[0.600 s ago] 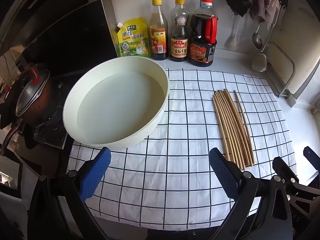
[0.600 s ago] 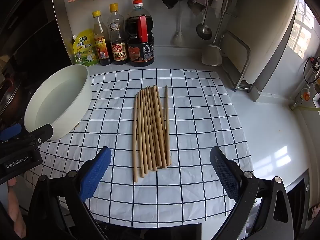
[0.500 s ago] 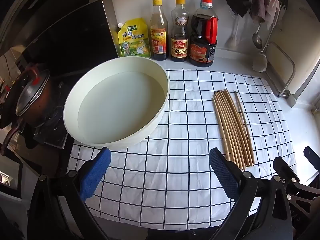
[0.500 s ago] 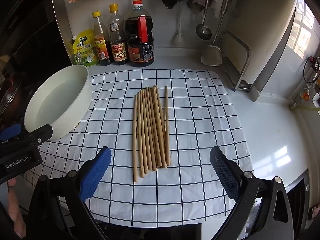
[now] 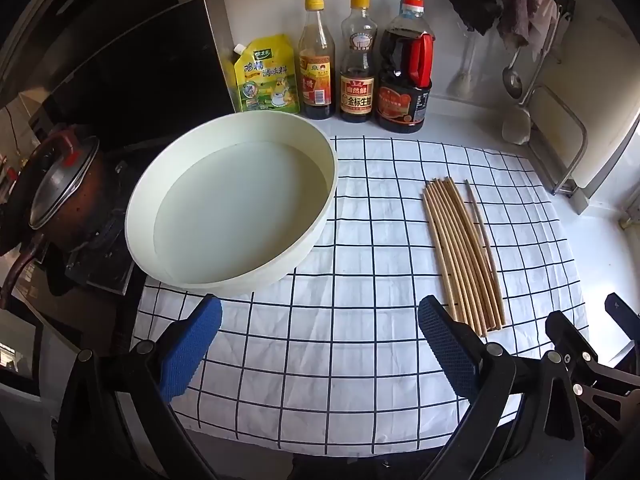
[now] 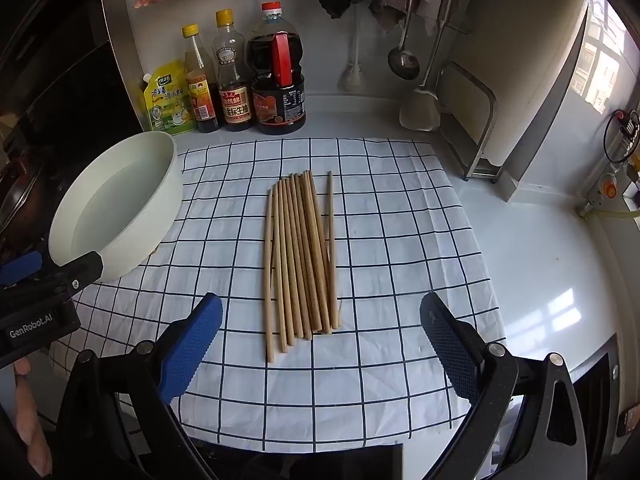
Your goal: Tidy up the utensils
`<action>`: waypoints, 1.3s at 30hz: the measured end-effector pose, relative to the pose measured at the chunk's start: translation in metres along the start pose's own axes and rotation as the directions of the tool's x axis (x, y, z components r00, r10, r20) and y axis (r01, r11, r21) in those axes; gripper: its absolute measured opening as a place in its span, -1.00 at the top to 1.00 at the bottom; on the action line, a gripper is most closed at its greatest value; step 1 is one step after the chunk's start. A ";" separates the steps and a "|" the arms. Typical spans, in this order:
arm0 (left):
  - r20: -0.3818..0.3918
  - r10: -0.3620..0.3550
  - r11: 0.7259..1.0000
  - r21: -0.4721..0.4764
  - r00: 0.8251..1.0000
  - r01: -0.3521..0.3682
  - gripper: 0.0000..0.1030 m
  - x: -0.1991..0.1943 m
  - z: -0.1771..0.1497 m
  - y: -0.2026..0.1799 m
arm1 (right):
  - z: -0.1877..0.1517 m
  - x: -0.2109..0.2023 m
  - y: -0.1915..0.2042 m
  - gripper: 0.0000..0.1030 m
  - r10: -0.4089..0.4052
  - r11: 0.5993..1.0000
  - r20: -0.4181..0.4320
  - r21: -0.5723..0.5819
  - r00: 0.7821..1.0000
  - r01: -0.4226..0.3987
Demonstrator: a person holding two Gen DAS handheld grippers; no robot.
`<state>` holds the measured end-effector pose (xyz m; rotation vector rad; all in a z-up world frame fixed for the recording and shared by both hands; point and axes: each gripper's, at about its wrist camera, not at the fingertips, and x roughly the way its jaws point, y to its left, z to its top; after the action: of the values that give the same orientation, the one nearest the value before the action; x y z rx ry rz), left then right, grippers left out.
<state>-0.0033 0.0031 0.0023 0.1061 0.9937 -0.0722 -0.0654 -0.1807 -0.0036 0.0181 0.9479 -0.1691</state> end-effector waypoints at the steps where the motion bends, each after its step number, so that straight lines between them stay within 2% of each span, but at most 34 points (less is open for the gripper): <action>1: 0.001 0.001 1.000 0.002 1.000 -0.001 -0.88 -0.001 0.000 0.000 | 0.001 -0.003 -0.004 -0.84 0.000 1.000 0.000 0.000 1.000 0.000; 39: 0.004 0.014 1.000 0.003 1.000 -0.014 -0.88 -0.002 0.001 0.005 | 0.002 0.000 0.000 -0.84 0.017 1.000 0.003 0.016 1.000 -0.017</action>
<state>-0.0026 0.0081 0.0048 0.1158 0.9883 -0.0612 -0.0637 -0.1812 -0.0021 0.0408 0.9428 -0.1611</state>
